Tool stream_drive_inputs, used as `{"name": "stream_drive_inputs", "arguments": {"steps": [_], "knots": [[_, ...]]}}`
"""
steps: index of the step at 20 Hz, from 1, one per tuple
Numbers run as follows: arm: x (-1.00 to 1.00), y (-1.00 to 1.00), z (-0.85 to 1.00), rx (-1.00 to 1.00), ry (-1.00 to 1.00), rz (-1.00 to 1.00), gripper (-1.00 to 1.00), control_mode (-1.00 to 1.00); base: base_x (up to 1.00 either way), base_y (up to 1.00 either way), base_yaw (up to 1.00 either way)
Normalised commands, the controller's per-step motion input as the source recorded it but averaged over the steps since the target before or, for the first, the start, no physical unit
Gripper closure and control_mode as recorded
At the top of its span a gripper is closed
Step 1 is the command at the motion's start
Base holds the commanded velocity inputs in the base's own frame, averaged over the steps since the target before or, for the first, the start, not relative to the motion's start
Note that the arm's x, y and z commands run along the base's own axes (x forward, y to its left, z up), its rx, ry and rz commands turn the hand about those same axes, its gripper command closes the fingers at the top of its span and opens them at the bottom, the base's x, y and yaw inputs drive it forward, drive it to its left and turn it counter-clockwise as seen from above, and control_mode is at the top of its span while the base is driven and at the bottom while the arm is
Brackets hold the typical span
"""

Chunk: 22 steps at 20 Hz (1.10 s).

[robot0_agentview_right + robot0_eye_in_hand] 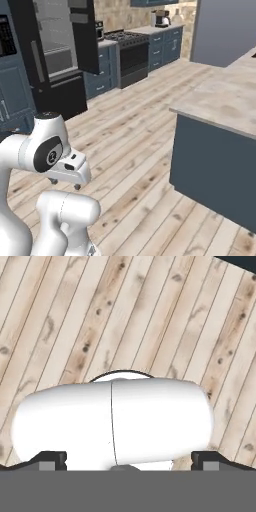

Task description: Retrieve the butter from the fridge and place it on a plate on the dining table. Then retrieve the butter knife by the fridge and place it near the plate.

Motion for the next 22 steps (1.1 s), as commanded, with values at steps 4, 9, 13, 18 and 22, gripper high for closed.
{"name": "stream_drive_inputs", "arguments": {"steps": [4,9,13,18,22], "knots": [[0.00,0.00,0.00,0.00,0.00,0.00,-1.00,1.00,1.00,1.00,-0.28],[0.00,0.00,0.00,0.00,0.00,0.00,-1.00,1.00,0.99,1.00,-0.33],[0.00,0.00,0.00,0.00,0.00,0.00,-1.00,1.00,0.98,0.94,-0.40],[0.00,0.00,0.00,0.00,0.00,0.00,-1.00,1.00,1.00,0.93,-0.40],[0.00,0.00,0.00,0.00,0.00,0.00,-1.00,1.00,1.00,0.88,-0.39]]}}
